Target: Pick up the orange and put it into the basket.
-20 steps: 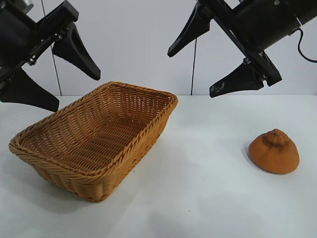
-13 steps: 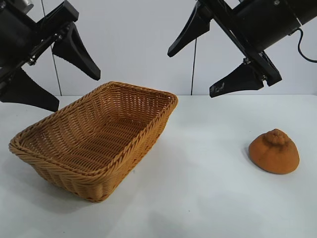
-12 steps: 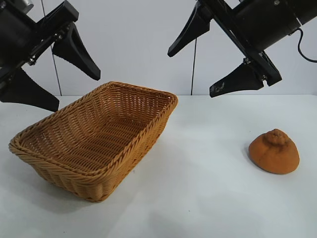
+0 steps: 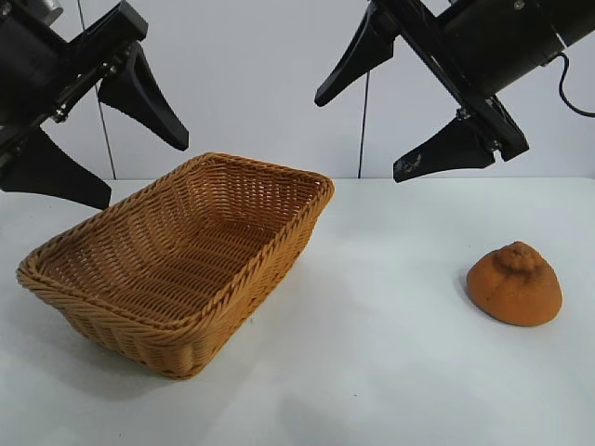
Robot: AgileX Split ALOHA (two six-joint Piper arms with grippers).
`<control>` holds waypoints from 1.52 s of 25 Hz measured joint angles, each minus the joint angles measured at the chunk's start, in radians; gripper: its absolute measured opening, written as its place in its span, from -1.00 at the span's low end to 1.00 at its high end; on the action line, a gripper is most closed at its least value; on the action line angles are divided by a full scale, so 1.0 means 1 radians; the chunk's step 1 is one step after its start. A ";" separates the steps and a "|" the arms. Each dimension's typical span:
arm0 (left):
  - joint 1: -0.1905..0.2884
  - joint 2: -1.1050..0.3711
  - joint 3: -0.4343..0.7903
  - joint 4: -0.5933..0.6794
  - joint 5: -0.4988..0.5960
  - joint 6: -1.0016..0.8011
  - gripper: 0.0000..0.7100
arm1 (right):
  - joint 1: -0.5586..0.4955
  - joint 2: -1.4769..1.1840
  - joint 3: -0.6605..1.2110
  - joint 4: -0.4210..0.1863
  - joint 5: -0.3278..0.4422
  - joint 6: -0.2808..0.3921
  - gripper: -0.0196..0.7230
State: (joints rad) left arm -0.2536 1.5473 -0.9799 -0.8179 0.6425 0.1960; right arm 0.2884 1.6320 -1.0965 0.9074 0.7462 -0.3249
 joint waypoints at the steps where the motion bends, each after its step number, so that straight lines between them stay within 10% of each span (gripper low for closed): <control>1: 0.000 0.000 0.000 0.000 0.000 0.000 0.64 | 0.000 0.000 0.000 0.000 0.000 0.000 0.78; 11: 0.016 -0.035 -0.011 0.002 -0.009 -0.030 0.64 | 0.000 0.000 0.000 0.000 -0.009 0.000 0.78; 26: -0.040 -0.157 -0.017 0.529 0.211 -0.999 0.64 | 0.000 0.000 0.000 0.001 -0.010 0.000 0.78; 38: -0.080 0.016 -0.017 0.636 0.152 -1.253 0.64 | 0.000 0.000 0.000 0.001 -0.010 0.000 0.78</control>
State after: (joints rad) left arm -0.3338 1.5628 -0.9969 -0.1815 0.7944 -1.0567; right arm 0.2884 1.6320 -1.0965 0.9082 0.7365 -0.3249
